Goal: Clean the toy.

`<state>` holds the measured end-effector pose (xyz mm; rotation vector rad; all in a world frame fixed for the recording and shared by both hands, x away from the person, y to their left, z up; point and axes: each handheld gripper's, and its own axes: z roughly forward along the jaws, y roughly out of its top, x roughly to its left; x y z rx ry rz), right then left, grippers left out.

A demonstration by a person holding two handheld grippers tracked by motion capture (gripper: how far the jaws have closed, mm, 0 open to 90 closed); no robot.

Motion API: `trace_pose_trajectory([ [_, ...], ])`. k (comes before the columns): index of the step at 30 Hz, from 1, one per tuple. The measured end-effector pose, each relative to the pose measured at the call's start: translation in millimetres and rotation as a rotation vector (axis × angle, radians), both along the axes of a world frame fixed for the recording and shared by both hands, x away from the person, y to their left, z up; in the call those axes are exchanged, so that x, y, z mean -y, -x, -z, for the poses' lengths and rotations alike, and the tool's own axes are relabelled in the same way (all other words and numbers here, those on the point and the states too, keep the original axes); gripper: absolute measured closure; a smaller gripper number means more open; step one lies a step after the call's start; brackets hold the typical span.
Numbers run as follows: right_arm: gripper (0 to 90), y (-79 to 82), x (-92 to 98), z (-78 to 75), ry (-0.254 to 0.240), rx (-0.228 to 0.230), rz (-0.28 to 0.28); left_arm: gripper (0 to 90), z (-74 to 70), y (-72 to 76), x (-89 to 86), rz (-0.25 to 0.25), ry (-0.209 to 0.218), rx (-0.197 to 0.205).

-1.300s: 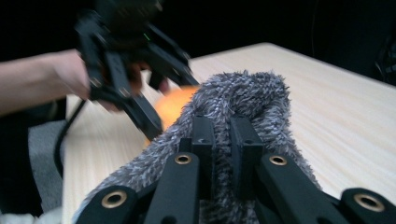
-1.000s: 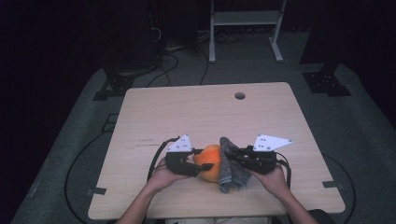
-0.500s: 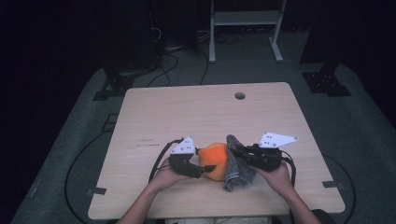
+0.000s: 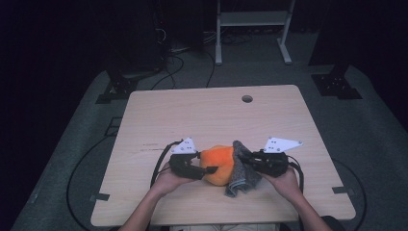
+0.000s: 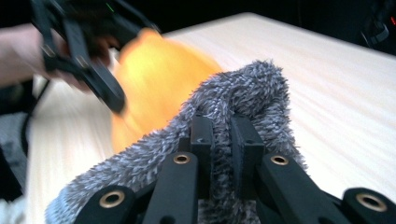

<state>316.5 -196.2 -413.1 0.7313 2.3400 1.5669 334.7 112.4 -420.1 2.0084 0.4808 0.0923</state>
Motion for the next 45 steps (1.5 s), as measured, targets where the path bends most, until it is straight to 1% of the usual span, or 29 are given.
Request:
trace_pose_trajectory([
  [1, 80.6, -0.8, 2.9, 0.6, 0.012, -0.006, 0.005, 37.4, 1.0, 0.0, 0.5, 0.003, 0.006, 0.002],
  [2, 80.8, -0.7, 6.7, 0.8, 0.005, -0.015, 0.012, 37.1, 1.3, 0.6, 1.8, 0.002, 0.004, 0.007],
  [4, 80.9, 2.2, 6.5, -2.4, -0.011, -0.009, 0.004, 37.0, 1.5, 1.6, 6.6, -0.006, 0.002, 0.013],
  [5, 80.9, 4.8, 2.9, -6.2, -0.025, 0.01, -0.018, 37.0, 1.2, 1.7, 8.4, -0.008, -0.002, 0.021],
  [6, 80.9, 7.1, -0.3, -8.8, -0.036, 0.018, -0.033, 37.0, 1.0, 2.1, 11.2, -0.023, 0.0, 0.025],
  [7, 80.9, 10.4, -6.3, -12.5, -0.047, 0.042, -0.059, 37.0, 1.7, 2.5, 13.2, -0.038, 0.01, 0.024],
  [9, 80.9, 12.9, -14.4, -15.5, -0.027, 0.066, -0.071, 37.2, 3.4, 4.1, 15.8, -0.051, 0.019, 0.031],
  [10, 80.9, 12.4, -15.9, -14.8, -0.014, 0.072, -0.066, 37.2, 3.2, 4.6, 16.0, -0.051, 0.011, 0.035],
  [12, 81.1, 8.0, -12.3, -10.5, -0.012, 0.053, -0.054, 37.2, 3.1, 5.0, 15.5, -0.054, 0.01, 0.029],
  [14, 81.1, 5.1, -5.5, -6.1, 0.015, 0.04, -0.021, 37.2, 3.8, 4.1, 15.2, -0.054, 0.013, 0.021],
  [16, 80.8, 4.2, -0.7, -5.2, 0.025, 0.024, -0.007, 37.2, 3.7, 4.0, 16.3, -0.053, 0.014, 0.026],
  [19, 80.8, 10.1, -3.7, -11.3, -0.011, 0.045, -0.027, 37.2, 3.7, 5.9, 18.9, -0.044, 0.011, 0.035],
  [20, 80.7, 11.4, -6.8, -13.4, -0.012, 0.058, -0.037, 37.2, 3.0, 7.0, 19.6, -0.04, 0.002, 0.041],
  [22, 81.0, 10.4, -10.5, -14.7, 0.017, 0.067, -0.031, 36.8, 2.6, 6.6, 18.4, -0.042, -0.001, 0.034],
  [23, 81.1, 7.5, -8.2, -13.1, 0.013, 0.05, -0.026, 36.7, 3.2, 5.9, 17.3, -0.042, 0.006, 0.028],
  [25, 81.3, 4.6, -2.3, -9.7, 0.02, 0.04, 0.006, 36.7, 3.5, 5.6, 16.2, -0.041, 0.009, 0.026],
  [28, 81.3, 4.8, 4.7, -6.5, 0.015, 0.019, 0.019, 36.7, 3.4, 7.1, 18.5, -0.041, 0.004, 0.038],
  [29, 81.3, 7.6, 3.3, -8.3, -0.008, 0.027, 0.002, 36.7, 3.3, 7.6, 19.9, -0.039, 0.003, 0.043],
  [31, 81.2, 12.6, -4.3, -12.7, -0.05, 0.045, -0.059, 36.7, 3.1, 8.4, 23.0, -0.039, -0.001, 0.05],
  [32, 81.2, 14.1, -8.4, -14.1, -0.044, 0.061, -0.07, 36.6, 2.6, 9.7, 24.8, -0.037, -0.009, 0.056],
  [33, 81.0, 15.3, -14.4, -15.0, -0.015, 0.078, -0.076, 35.6, 2.4, 10.3, 25.3, -0.03, -0.014, 0.066],
  [34, 81.0, 15.2, -16.0, -14.6, -0.004, 0.08, -0.074, 33.1, 2.2, 11.0, 24.7, -0.012, -0.02, 0.068],
  [36, 81.1, 11.1, -12.1, -12.2, -0.013, 0.057, -0.067, 27.1, 3.1, 10.1, 20.7, 0.03, 0.002, 0.048],
  [37, 81.2, 9.7, -8.0, -10.7, -0.009, 0.053, -0.048, 27.8, 3.4, 9.5, 20.3, 0.028, 0.002, 0.052],
  [39, 81.4, 9.2, -3.9, -9.3, -0.012, 0.044, -0.04, 31.9, 3.5, 10.1, 23.0, 0.019, -0.002, 0.065],
  [40, 81.4, 11.2, -4.5, -10.0, -0.005, 0.05, -0.039, 33.8, 3.5, 10.7, 24.6, 0.013, -0.005, 0.072],
  [42, 81.5, 15.6, -7.3, -12.3, -0.018, 0.068, -0.059, 36.4, 3.3, 11.7, 27.1, 0.007, -0.009, 0.081],
  [43, 81.4, 18.1, -10.4, -14.2, -0.032, 0.07, -0.085, 36.8, 3.4, 12.9, 29.3, 0.007, -0.01, 0.085],
  [45, 81.4, 23.2, -21.3, -19.5, -0.039, 0.09, -0.139, 37.1, 2.7, 16.6, 33.7, 0.017, -0.032, 0.112],
])
